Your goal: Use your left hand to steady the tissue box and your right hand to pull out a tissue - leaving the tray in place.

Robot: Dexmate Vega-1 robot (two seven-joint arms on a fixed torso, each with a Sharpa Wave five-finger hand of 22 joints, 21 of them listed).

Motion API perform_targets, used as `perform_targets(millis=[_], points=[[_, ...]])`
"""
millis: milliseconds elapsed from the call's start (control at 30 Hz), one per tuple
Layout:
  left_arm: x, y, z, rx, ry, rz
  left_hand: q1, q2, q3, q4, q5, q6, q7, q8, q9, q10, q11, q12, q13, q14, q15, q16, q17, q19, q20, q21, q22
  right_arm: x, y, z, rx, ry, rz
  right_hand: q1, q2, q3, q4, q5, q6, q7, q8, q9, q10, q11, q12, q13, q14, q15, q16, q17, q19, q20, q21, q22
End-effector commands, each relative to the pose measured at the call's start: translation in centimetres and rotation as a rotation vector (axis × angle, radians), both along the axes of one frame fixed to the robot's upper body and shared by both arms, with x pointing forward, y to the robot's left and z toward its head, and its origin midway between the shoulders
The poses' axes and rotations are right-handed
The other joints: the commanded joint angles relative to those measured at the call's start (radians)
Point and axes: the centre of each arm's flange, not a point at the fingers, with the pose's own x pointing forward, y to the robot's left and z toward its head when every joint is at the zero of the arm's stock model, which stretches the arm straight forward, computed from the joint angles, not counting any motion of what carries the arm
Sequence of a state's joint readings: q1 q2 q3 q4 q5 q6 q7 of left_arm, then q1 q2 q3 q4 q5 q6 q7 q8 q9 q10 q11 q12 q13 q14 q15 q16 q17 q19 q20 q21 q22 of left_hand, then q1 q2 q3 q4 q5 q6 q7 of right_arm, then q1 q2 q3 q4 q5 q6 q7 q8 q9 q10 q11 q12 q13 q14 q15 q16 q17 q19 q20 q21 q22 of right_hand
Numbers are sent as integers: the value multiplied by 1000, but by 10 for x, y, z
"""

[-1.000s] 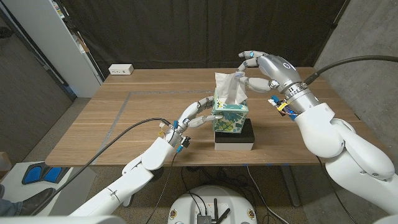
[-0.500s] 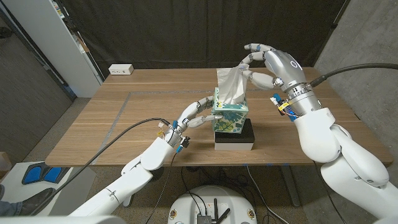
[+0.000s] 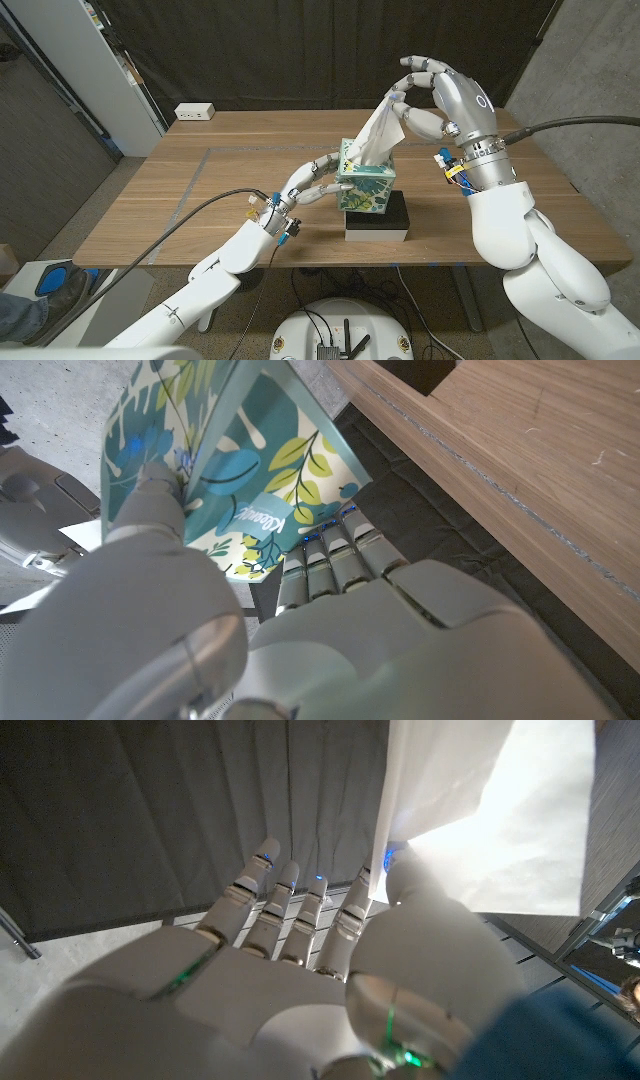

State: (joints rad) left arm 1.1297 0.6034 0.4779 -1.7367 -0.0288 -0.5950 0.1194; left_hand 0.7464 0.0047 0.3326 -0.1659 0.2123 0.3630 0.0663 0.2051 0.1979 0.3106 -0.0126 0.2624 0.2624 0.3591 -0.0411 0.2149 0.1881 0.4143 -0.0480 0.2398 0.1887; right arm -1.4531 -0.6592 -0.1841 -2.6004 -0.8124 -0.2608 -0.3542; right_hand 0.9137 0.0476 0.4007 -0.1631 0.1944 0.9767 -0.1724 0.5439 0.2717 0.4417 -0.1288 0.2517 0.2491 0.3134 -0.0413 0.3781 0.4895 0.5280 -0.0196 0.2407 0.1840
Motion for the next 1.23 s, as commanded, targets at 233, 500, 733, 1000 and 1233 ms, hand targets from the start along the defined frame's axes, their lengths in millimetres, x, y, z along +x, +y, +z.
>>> perform_targets(millis=[233,500,733,1000,1233], points=[[-2,0,-5,-2,0,27,7,10,0,3,3,13,-2,6,2,11,-4,1,5,12,-29,-2,4,8,3,1,5,3,-10,-8,91,-93,44,4,2,-10,1,-4,11,1,8,4,18,-9,10,10,19,-62,19,10,19,-3,9,5],[0,3,-3,-5,-8,28,6,10,-2,4,2,14,-1,6,2,12,-4,0,6,12,-29,-2,4,8,3,1,5,1,-10,-10,118,-155,10,1,4,-15,2,-5,13,-3,10,1,24,-22,12,15,25,-69,27,18,31,-12,15,7],[4,2,-1,2,-9,21,7,11,-2,3,3,15,-2,6,2,12,-5,-1,6,11,-29,-3,4,9,3,1,5,1,-12,-11,139,-185,5,1,2,-19,1,-6,13,-6,10,-2,30,-31,14,18,27,-73,31,23,33,-13,17,8],[7,3,0,2,-11,18,7,11,-3,3,3,16,-1,6,2,13,-4,-1,7,13,-29,-2,4,10,3,1,5,0,-12,-7,139,-196,11,1,2,-23,1,-6,14,-11,11,-5,37,-33,17,23,31,-73,37,28,35,-13,19,9],[5,8,0,0,-25,22,7,11,-4,4,2,15,0,5,2,11,-6,-2,7,13,-29,-3,4,10,3,1,5,2,-6,-6,131,-206,22,0,2,-26,2,-6,16,-12,12,-7,38,-35,17,26,34,-76,41,32,36,-14,20,9]])
